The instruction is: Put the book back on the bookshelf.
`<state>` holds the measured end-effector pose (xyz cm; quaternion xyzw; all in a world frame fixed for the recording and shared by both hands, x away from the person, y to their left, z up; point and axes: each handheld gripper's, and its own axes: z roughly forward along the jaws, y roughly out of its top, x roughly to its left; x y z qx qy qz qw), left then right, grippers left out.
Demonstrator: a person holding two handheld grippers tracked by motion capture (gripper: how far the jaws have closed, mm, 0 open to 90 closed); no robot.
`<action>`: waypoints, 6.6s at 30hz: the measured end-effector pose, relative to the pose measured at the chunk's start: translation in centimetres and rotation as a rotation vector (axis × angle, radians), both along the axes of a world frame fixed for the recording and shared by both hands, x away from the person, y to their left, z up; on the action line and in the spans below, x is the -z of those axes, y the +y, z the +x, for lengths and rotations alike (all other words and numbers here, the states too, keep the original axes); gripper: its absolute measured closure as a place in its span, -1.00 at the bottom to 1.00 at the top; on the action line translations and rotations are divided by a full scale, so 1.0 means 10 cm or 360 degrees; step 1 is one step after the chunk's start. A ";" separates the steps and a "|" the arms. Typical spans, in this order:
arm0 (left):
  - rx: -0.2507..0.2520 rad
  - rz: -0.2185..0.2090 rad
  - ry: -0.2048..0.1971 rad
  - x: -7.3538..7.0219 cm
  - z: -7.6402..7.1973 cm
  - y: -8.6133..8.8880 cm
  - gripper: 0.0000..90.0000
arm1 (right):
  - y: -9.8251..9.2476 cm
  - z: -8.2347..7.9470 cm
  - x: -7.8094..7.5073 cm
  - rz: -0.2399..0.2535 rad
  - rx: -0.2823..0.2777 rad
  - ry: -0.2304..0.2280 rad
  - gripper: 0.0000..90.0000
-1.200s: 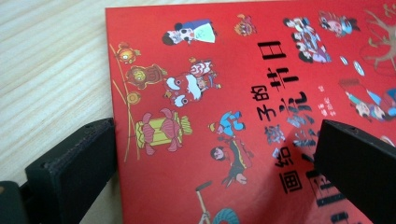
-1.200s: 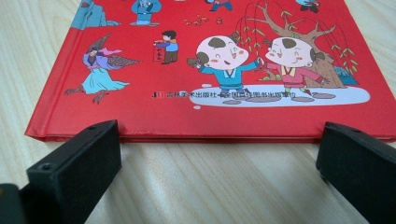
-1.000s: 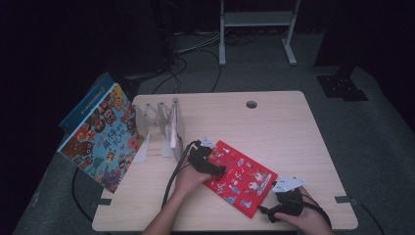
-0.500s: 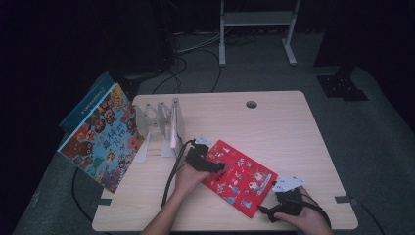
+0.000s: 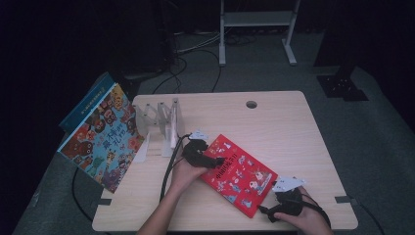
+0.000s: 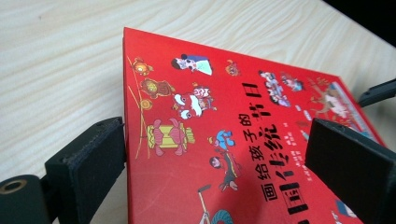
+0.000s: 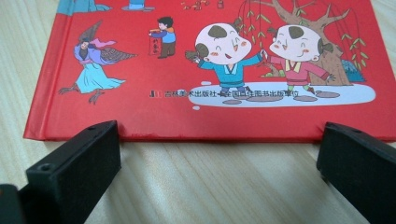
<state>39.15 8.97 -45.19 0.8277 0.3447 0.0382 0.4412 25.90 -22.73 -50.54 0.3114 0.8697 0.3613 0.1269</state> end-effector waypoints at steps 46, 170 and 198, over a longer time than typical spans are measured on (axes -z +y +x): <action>0.0367 -0.0022 -0.0085 -1.03 -0.15 -0.14 0.27 | 0.02 0.03 0.00 0.0003 0.0061 -0.0008 -1.00; 0.0399 0.0455 -0.0011 -2.15 -0.60 1.09 0.76 | -0.46 0.95 -0.02 0.0047 0.0579 -0.0040 -0.72; -0.0167 0.0435 0.0071 -2.09 -0.49 2.06 0.76 | -0.45 0.96 -0.02 0.0048 0.0591 -0.0042 -0.72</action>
